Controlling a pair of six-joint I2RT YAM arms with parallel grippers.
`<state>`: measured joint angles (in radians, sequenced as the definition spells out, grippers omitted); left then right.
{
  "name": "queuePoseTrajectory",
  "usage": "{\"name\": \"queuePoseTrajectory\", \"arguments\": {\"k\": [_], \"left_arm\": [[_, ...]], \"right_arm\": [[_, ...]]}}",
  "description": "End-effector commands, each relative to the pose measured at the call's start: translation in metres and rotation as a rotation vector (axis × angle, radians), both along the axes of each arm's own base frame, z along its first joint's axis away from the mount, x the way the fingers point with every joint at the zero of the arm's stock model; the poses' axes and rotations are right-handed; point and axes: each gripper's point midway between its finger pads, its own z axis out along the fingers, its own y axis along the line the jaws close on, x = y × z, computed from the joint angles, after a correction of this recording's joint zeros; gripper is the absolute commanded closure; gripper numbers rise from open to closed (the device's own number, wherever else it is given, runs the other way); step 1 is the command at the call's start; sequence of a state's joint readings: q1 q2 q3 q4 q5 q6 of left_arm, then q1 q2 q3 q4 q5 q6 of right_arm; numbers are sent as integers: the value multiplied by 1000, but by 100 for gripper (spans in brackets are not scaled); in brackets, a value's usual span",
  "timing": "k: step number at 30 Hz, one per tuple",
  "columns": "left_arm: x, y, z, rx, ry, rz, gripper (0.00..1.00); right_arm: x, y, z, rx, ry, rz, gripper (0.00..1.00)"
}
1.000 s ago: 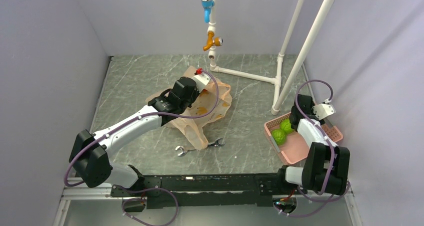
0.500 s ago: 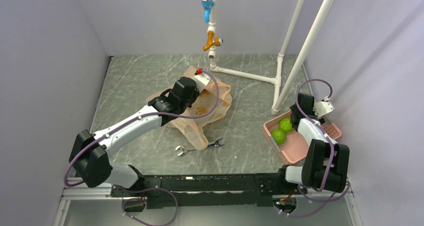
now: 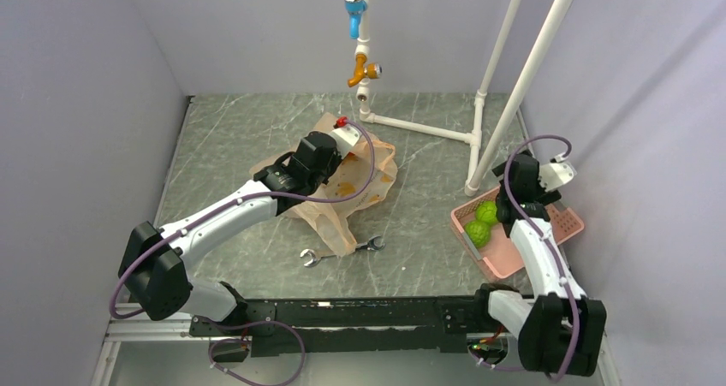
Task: Take the fake fruits out of the plastic bag
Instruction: Place the fake fruit in the bin, then adjust the fake fruit in the plastic bag.
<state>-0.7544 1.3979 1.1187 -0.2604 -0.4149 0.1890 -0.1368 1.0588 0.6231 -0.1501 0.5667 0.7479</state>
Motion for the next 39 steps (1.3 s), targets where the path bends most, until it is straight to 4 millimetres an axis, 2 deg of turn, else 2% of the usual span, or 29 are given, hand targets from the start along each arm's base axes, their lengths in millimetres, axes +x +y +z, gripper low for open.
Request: {"name": "queuePoseTrajectory", "arguments": {"k": [1, 4, 8, 10, 14, 17, 21, 25, 28, 31, 35, 37, 39], "left_arm": [[3, -3, 25, -44, -51, 9, 100], [4, -3, 24, -40, -51, 12, 100], [4, -3, 22, -35, -48, 14, 100], [4, -4, 22, -37, -47, 10, 100], [5, -4, 21, -33, -45, 12, 100], [5, -3, 21, -29, -47, 14, 100], [5, -3, 21, -31, -49, 15, 100], [4, -5, 22, -37, -46, 8, 100], [4, -5, 22, -36, -44, 7, 100], [4, -5, 22, -38, -45, 8, 100], [3, -7, 21, -39, -40, 2, 100], [2, -9, 21, -40, -38, -5, 100], [1, -9, 22, -38, -42, -5, 100]], "right_arm": [[9, 31, 54, -110, -85, 103, 8], [16, 79, 75, -131, -174, 301, 9], [27, 163, 86, -105, -278, 726, 8], [24, 203, 83, -91, -292, 890, 8], [9, 265, 81, -42, -341, 1091, 6], [-4, 293, 87, -71, -388, 1145, 5], [-18, 318, 97, -89, -456, 1217, 4], [-28, 361, 81, 0, -432, 1395, 5], [-29, 389, 63, 73, -374, 1443, 8], [-32, 417, 58, 103, -390, 1490, 8], [-21, 448, 52, 135, -381, 1488, 8], [-6, 454, 44, 168, -356, 1418, 8], [7, 460, 47, 193, -403, 1363, 8]]}}
